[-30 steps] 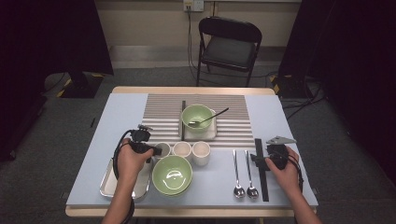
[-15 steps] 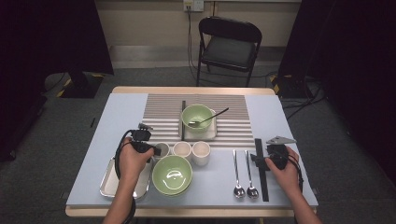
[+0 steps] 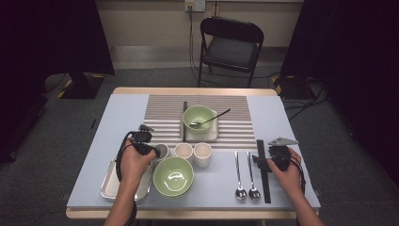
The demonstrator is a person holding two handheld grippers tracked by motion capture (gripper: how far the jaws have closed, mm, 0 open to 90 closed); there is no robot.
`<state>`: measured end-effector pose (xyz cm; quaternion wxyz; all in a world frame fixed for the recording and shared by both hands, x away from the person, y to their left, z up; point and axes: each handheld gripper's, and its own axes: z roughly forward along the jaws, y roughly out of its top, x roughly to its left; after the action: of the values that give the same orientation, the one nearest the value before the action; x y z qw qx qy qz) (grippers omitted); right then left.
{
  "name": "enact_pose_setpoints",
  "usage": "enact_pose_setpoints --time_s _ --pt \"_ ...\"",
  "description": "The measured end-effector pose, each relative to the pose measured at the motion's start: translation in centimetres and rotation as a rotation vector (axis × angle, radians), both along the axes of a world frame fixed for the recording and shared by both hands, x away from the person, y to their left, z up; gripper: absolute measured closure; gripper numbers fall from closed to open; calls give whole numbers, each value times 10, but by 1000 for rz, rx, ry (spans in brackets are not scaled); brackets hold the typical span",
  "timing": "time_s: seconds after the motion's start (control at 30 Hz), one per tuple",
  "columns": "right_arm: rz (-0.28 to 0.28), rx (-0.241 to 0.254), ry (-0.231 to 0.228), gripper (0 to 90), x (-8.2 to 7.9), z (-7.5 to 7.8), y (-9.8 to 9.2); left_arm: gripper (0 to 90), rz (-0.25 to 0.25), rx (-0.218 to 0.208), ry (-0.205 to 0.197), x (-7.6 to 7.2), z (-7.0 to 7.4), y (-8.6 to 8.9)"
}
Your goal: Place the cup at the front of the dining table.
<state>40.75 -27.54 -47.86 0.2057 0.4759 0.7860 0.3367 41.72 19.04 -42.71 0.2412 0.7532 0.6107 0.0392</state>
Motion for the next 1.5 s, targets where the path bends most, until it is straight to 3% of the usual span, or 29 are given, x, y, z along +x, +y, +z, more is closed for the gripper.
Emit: enact_pose_setpoints --time_s 0.3,0.43,0.53,0.77,1.07,1.5 --pt "0 0 1 149 0 0 0 811 26 -73 21 2 -3 11" --pt "0 0 1 149 0 0 0 812 31 -76 10 3 -1 14" --pt "0 1 1 149 0 0 0 814 46 -120 18 5 2 17" --pt "0 1 1 149 0 0 0 815 56 -116 1 6 12 20" --pt "0 0 1 149 0 0 0 815 57 -150 -16 8 21 22" --pt "0 0 1 149 0 0 0 817 70 -166 -18 11 34 27"
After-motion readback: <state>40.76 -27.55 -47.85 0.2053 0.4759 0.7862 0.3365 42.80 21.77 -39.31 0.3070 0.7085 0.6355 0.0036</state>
